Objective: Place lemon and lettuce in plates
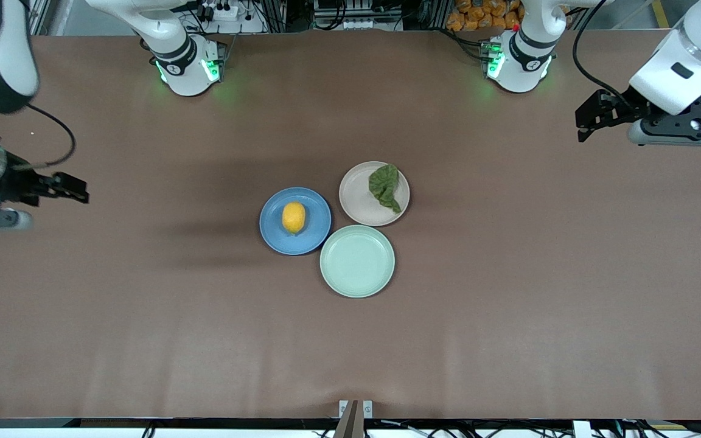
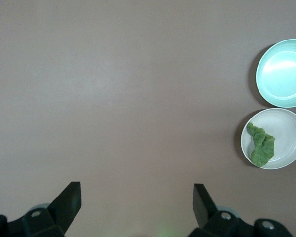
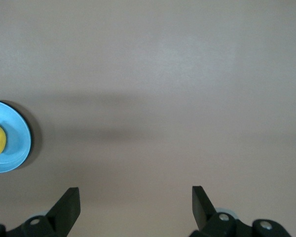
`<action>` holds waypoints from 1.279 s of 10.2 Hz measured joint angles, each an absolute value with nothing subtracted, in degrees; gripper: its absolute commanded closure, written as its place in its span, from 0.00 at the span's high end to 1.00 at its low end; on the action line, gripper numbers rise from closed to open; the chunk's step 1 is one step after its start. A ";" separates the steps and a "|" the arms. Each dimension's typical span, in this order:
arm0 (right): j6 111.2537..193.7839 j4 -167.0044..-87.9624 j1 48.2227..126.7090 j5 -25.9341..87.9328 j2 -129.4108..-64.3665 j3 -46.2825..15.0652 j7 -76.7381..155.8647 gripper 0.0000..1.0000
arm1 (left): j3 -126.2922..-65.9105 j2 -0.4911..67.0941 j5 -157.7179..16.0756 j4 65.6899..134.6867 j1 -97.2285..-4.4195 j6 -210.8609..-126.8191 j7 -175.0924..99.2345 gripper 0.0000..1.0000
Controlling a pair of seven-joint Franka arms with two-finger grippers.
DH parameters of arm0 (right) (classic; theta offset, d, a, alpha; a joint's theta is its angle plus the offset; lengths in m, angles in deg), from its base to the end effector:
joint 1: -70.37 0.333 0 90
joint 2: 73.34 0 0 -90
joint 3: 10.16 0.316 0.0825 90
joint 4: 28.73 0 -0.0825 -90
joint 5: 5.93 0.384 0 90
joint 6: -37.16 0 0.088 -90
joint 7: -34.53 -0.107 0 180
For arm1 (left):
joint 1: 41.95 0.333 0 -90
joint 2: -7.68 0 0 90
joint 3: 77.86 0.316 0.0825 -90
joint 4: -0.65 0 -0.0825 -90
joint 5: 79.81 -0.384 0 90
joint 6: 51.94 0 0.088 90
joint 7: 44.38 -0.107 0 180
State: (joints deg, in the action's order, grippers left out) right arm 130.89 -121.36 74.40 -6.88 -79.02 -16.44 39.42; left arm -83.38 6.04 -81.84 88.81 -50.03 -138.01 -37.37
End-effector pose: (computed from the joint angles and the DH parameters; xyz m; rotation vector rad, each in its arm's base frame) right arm 0.5839 -0.0219 0.5521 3.1158 0.0747 -0.1261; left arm 0.5245 -0.1237 0.6492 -3.0977 0.1747 0.0016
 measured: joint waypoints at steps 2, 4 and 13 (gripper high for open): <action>127.88 -120.57 74.28 -6.87 -76.33 -16.43 39.42 1.00 | -83.55 6.48 -81.74 88.74 -50.02 -138.01 -37.37 1.00; 127.22 -119.53 74.24 -6.32 -75.00 -16.45 39.42 1.00 | -83.56 6.50 -81.71 88.59 -50.00 -138.01 -37.37 1.00; 121.10 -113.93 74.12 -1.58 -75.29 -19.73 39.42 1.00 | -83.63 6.53 -81.58 88.13 -49.95 -138.00 -37.37 1.00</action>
